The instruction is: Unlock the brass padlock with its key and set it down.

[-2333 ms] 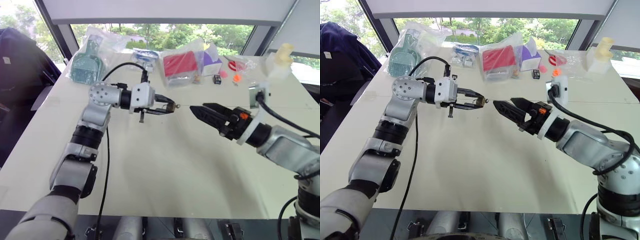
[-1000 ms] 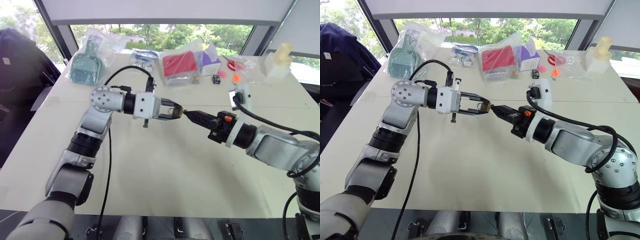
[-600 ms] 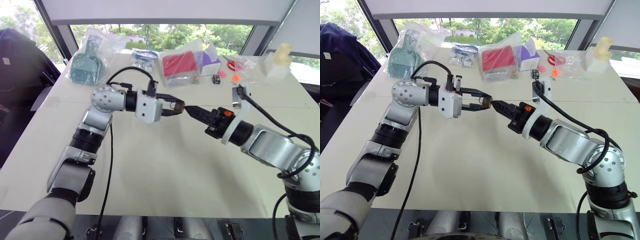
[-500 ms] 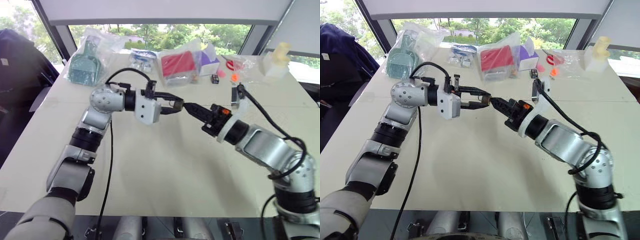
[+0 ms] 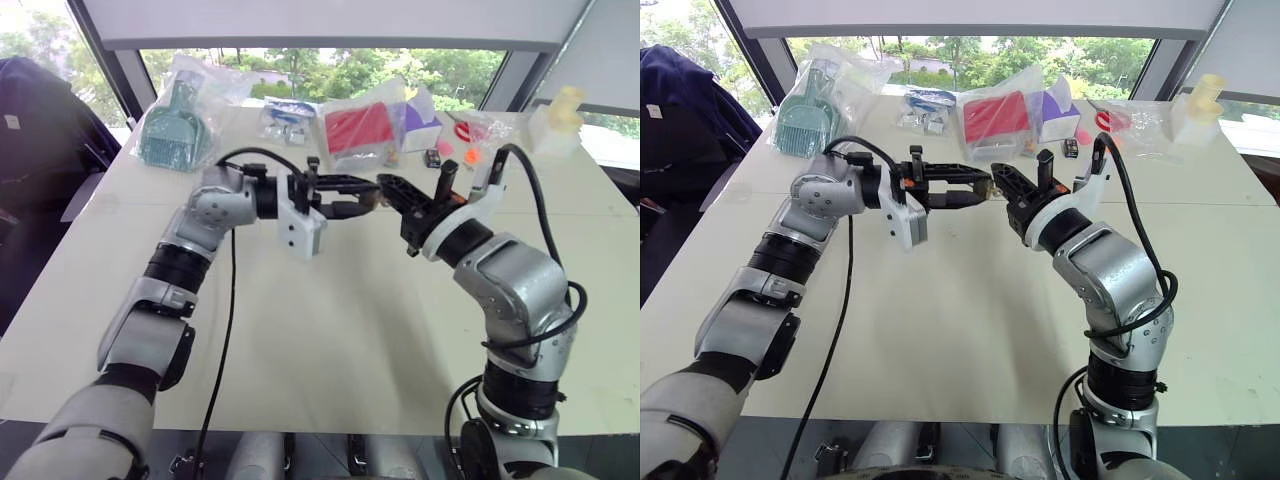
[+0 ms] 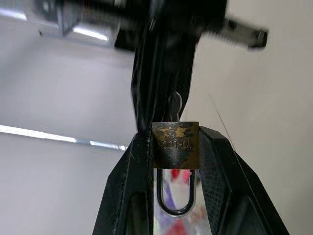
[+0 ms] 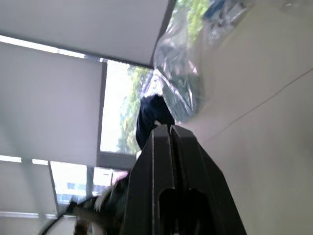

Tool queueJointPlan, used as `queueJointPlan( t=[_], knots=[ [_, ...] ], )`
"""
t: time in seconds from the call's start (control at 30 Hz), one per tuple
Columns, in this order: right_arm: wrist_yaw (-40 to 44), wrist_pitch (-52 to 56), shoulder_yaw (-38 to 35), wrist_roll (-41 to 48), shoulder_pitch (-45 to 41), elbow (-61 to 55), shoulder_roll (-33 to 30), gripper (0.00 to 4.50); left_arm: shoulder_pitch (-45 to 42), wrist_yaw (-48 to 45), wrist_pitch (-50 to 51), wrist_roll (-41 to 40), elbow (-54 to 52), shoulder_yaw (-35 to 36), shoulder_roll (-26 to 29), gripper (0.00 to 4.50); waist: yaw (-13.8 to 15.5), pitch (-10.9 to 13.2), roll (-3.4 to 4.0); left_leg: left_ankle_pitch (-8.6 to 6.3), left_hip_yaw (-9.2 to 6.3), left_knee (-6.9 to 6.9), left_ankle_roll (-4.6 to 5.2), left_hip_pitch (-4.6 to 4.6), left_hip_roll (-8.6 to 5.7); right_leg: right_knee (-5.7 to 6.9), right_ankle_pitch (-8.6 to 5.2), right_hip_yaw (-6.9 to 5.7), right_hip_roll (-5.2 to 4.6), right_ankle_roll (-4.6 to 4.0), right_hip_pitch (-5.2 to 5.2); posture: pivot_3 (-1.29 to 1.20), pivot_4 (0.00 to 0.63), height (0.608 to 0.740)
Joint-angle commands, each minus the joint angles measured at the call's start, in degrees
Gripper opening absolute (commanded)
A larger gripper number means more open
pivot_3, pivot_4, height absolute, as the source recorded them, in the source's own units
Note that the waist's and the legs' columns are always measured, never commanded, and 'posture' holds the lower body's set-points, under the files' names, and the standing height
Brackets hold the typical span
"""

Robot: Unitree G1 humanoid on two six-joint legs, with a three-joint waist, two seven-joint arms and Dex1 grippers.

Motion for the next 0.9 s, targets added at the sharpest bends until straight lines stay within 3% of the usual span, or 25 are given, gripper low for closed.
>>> queueJointPlan(
  t=[0.03, 0.17, 0.3, 0.4, 0.5, 0.57, 0.67, 0.77, 0.9],
  knots=[
    [-2.0, 2.0, -0.7, 0.0, -0.3, 0.3, -2.6, 0.02, -2.3, 2.6, -0.3, -1.0, -0.7, 0.2, 0.6, 0.68, 0.0, 0.0, 0.01, 0.0, 0.01, 0.0, 0.0, 0.0, 0.0, 0.01, 0.0, 0.0, 0.0, 0.0, 0.0, 0.0, 0.15, 0.74],
    [3.8, 7.7, -0.8, 0.0, 0.7, 1.6, -13.3, 0.02, -2.1, -2.1, 6.4, -5.4, 0.4, -2.0, 1.7, 0.68, -0.1, 0.0, 0.06, 0.0, 0.03, 0.0, 0.01, 0.01, -0.01, 0.0, 0.0, 0.0, -0.01, 0.0, 0.0, 0.0, 0.15, 0.74],
    [8.3, 8.4, -2.7, 0.0, 1.7, 1.9, -17.2, 0.02, -3.1, -3.2, 8.0, -6.6, 1.7, -2.0, 2.4, 0.68, -0.3, 0.0, 0.07, 0.0, 0.03, -0.02, 0.01, 0.02, 0.0, 0.0, 0.0, 0.0, 0.04, 0.0, 0.0, 0.0, 0.15, 0.74],
    [18.6, 16.1, -1.2, -4.1, 2.0, -1.0, -27.9, 0.02, -3.9, -5.5, 11.7, -8.7, 2.5, -1.9, 2.4, 0.68, -0.3, 0.0, 0.12, 0.01, 0.04, -0.02, 0.02, 0.01, 0.01, 0.0, 0.0, 0.0, 0.04, 0.0, 0.0, 0.0, 0.15, 0.74],
    [34.0, 23.7, 2.1, -16.1, 3.4, -7.0, -38.8, 0.02, -4.3, -8.6, 14.7, -10.3, 2.8, -2.2, 2.6, 0.68, -0.2, 0.0, 0.12, 0.01, 0.05, -0.02, 0.02, 0.01, 0.01, -0.06, 0.0, -0.01, 0.04, 0.0, 0.01, 0.0, 0.15, 0.74],
    [41.0, 24.1, 3.1, -21.5, 5.7, -8.8, -41.5, 0.02, -4.6, -10.1, 16.2, -11.2, 2.7, -2.1, 2.6, 0.68, 0.0, 0.0, 0.09, 0.0, 0.01, -0.06, 0.03, 0.01, 0.02, -0.1, -0.01, -0.03, 0.07, -0.01, 0.02, 0.0, 0.15, 0.74],
    [44.2, 21.0, 2.3, -25.4, 6.8, -8.2, -40.1, 0.02, -4.8, -10.9, 16.6, -11.4, 2.6, -1.8, 2.5, 0.68, 0.0, 0.0, 0.09, 0.0, -0.04, -0.05, 0.03, -0.02, 0.03, -0.18, 0.0, -0.06, 0.1, 0.0, 0.05, 0.0, 0.15, 0.74],
    [45.8, 19.7, 1.7, -26.4, 6.7, -7.6, -38.6, 1.25, -4.8, -11.2, 16.6, -11.5, 2.6, -1.6, 2.5, 0.68, 0.0, 0.0, 0.09, 0.01, 0.03, 0.0, 0.03, -0.02, 0.01, -0.2, 0.07, 0.0, 0.08, 0.11, 0.06, 0.0, 0.15, 0.74],
    [44.6, 18.6, 1.7, -27.2, 5.6, -6.5, -36.8, 3.28, -3.8, -10.4, 14.1, -10.8, 1.4, -1.6, 2.6, 0.68, 0.2, 0.0, 0.09, 0.03, 0.02, 0.0, 0.06, -0.01, 0.01, -0.23, 0.1, 0.0, 0.08, 0.11, 0.07, 0.0, 0.15, 0.74]
  ],
)
